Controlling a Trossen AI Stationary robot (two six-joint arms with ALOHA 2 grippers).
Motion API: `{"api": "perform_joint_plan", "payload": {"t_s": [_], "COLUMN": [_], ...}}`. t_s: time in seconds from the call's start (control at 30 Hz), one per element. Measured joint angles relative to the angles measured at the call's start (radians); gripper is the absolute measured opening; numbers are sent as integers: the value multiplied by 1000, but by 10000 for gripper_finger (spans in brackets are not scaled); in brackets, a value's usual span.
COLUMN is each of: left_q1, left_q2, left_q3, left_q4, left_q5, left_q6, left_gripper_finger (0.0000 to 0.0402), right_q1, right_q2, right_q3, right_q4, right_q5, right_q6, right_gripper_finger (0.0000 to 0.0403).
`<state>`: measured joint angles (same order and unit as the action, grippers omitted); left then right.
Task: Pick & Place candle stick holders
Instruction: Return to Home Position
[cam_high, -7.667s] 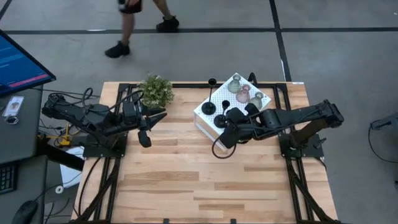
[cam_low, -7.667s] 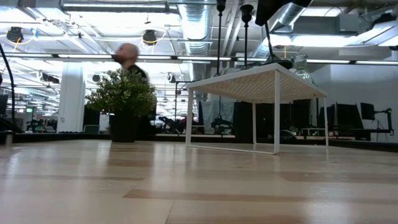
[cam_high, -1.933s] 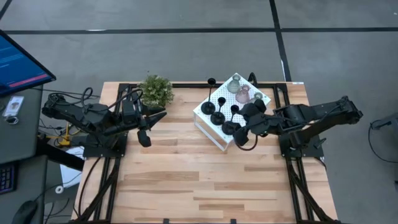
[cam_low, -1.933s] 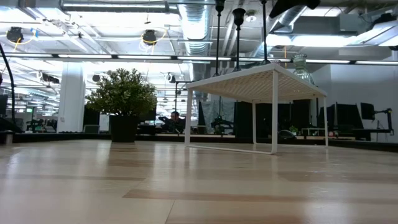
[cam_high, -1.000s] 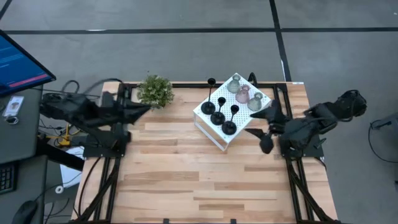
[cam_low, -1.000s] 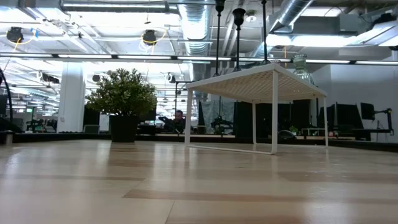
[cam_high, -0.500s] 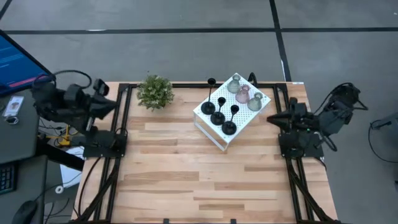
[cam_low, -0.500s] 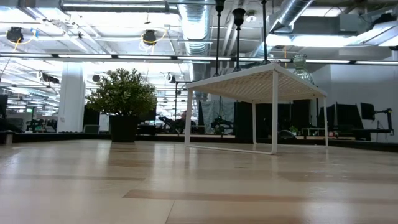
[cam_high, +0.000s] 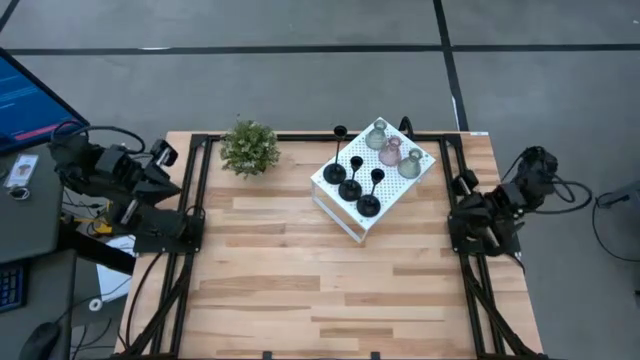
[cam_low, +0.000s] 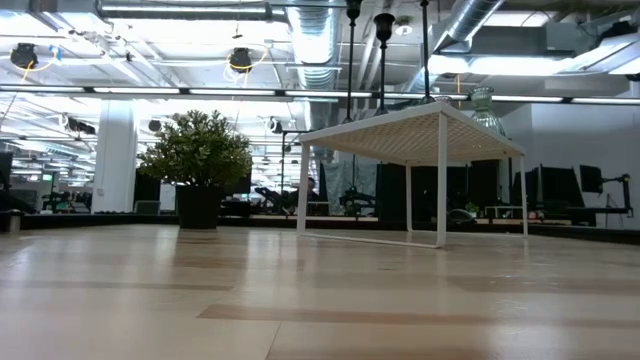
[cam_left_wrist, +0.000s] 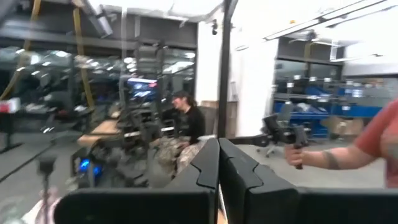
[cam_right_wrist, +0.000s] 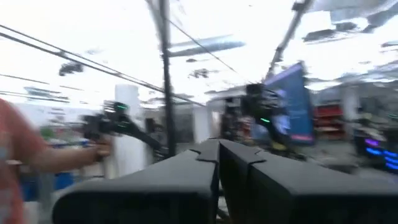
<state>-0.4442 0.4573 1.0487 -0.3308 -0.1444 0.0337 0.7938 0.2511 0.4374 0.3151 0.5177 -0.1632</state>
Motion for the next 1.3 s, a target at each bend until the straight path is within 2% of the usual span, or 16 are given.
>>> {"api": "perform_joint_plan", "payload": {"t_s": [0.13, 0.33, 0.53, 0.8, 0.87, 1.13, 1.3], "left_q1": [0, 0, 0, 0, 0, 0, 0], "left_q2": [-11, -72, -217, -446, -455, -456, -456], "left_q3": [-66, -212, -349, -501, -521, -591, -671], "left_q4": [1, 33, 116, 153, 183, 168, 167], "left_q5": [-96, -124, -145, -178, -202, -219, -244], "left_q6": [-42, -126, -189, -204, -203, -206, -192], "left_gripper_finger": [5, 4, 6, 6, 7, 7, 4], "right_q1": [-37, -88, -121, -163, -170, -174, -173], "right_q2": [-37, -114, -249, -247, -247, -244, -245], "right_q3": [-74, -163, -284, -426, -430, -430, -430], "right_q4": [16, 7, 18, 71, 88, -52, -240], "right_q5": [86, 82, 85, 92, 85, 82, 83], "right_q6": [15, 95, 151, 274, 297, 337, 542], "right_gripper_finger": [1, 0, 0, 0, 0, 0, 0]}}
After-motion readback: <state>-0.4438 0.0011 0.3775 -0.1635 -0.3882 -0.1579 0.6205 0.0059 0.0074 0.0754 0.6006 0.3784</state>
